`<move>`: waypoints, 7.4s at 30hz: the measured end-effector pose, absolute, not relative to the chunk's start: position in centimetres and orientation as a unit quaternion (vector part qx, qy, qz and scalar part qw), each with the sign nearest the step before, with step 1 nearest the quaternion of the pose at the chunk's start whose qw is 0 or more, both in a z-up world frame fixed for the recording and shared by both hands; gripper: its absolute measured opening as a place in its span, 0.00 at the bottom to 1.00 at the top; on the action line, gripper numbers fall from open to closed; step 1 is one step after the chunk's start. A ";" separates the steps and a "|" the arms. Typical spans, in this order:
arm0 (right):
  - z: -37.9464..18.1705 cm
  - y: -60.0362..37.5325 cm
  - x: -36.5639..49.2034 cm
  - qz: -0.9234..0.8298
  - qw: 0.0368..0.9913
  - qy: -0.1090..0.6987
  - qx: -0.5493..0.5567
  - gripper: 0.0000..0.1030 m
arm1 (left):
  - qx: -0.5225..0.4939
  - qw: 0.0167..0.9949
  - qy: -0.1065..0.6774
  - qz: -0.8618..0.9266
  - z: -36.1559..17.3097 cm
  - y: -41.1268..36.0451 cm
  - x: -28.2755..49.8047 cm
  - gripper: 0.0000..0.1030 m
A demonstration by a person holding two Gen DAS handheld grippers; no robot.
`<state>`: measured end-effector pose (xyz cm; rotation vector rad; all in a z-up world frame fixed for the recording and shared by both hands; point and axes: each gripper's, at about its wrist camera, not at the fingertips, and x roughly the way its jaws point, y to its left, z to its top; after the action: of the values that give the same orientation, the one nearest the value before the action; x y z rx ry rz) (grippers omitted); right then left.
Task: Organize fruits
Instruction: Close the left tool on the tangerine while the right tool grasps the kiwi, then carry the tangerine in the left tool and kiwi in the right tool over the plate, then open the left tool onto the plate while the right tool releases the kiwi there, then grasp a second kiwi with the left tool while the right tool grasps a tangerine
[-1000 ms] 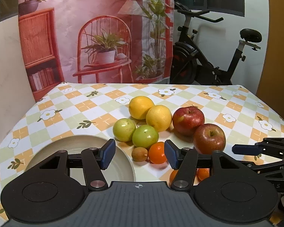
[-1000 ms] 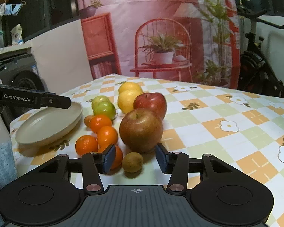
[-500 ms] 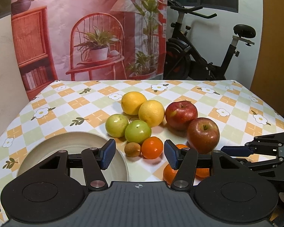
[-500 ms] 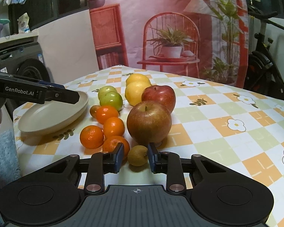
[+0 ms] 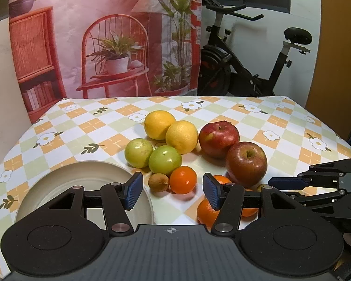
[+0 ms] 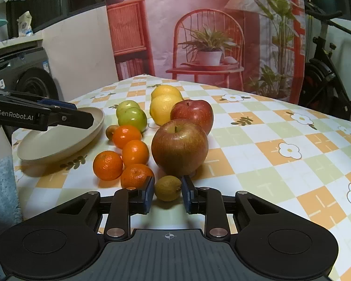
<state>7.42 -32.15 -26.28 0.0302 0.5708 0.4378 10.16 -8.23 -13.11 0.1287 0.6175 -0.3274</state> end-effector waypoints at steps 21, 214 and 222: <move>-26.4 -32.1 8.0 0.205 0.933 0.295 0.023 0.24 | 0.055 0.931 0.318 -0.170 -13.4 -8.3 10.5 0.58; -25.6 -27.7 7.0 0.190 0.944 0.268 0.028 0.30 | 0.041 0.884 0.384 -0.262 -14.0 -6.7 13.3 0.44; -25.8 -27.7 7.1 0.192 0.941 0.279 0.027 0.31 | 0.048 0.879 0.390 -0.272 -14.4 -7.7 13.3 0.44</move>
<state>7.10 -27.71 -25.83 0.0556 0.5684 0.3919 13.28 -7.70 -14.41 0.1004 0.8127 -0.5671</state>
